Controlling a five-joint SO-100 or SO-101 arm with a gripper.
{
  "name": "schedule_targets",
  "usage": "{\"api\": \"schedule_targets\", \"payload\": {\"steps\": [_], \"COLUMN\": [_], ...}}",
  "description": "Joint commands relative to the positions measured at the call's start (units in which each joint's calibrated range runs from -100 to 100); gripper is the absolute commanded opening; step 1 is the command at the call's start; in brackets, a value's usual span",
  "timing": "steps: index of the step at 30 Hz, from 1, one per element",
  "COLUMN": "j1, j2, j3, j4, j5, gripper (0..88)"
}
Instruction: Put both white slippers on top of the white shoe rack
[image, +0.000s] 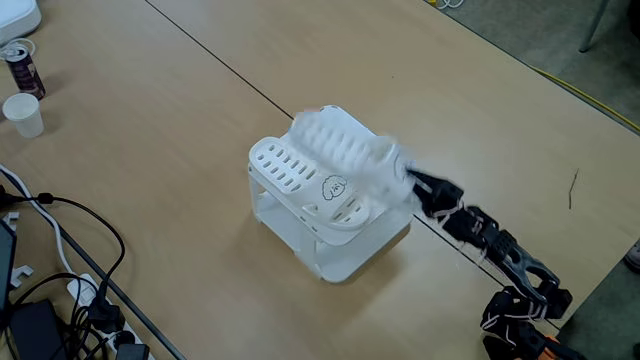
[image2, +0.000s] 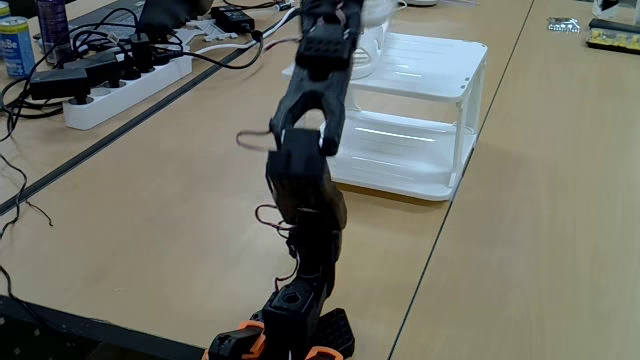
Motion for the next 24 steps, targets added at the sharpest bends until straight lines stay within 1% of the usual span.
{"api": "schedule_targets", "payload": {"steps": [1,5,14,24], "j1": [4.90,7.45,11.73,11.97], "j2": [5.80,12.19,23.46,30.45], "j3": [-15.11,-18.90,-20.17,-23.59], "j4": [-0.13,-0.13,-0.21,-0.21], "j5": [0.42,0.42,0.42,0.42], "gripper": [0.8,0.8,0.8,0.8]}}
